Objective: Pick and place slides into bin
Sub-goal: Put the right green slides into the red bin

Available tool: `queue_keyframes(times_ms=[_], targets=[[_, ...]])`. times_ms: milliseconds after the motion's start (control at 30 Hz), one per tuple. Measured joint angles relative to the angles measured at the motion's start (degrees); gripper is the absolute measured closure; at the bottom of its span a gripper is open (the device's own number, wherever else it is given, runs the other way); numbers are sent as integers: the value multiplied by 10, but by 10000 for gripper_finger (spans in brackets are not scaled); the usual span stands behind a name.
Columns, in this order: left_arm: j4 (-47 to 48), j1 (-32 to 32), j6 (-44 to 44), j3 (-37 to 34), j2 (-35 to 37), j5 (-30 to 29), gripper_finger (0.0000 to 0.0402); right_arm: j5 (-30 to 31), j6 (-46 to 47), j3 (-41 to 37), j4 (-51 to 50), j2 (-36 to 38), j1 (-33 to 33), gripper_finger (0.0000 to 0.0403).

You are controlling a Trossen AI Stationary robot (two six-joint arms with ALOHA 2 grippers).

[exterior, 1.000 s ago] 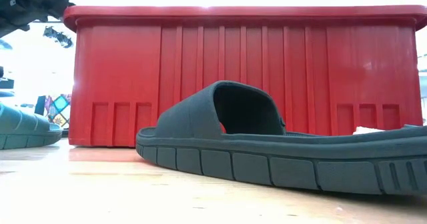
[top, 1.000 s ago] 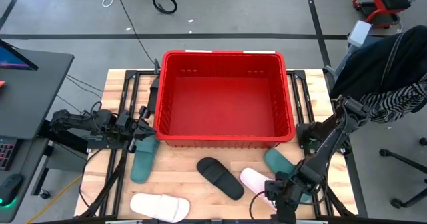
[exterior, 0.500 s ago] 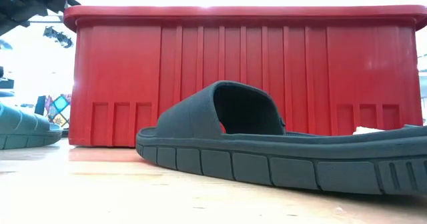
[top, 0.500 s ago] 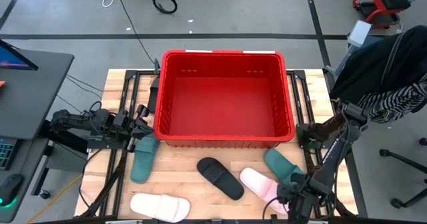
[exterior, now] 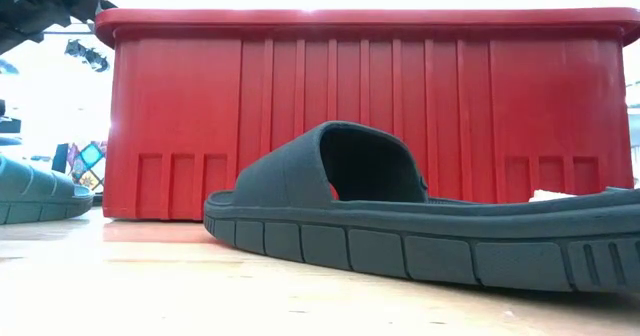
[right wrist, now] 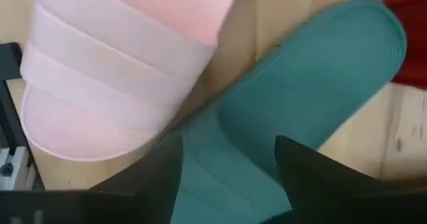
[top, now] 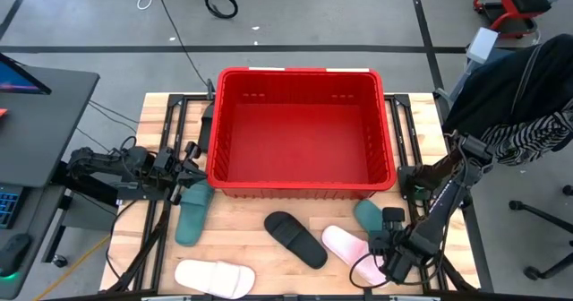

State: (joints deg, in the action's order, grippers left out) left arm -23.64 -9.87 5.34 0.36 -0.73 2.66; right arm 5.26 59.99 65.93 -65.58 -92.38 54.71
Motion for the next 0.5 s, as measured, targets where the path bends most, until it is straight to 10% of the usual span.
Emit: queue_keyframes(times_ms=[500], targets=[[0,0,0,0,0,0,374,-111,-80,-60,43,1,-52,155]])
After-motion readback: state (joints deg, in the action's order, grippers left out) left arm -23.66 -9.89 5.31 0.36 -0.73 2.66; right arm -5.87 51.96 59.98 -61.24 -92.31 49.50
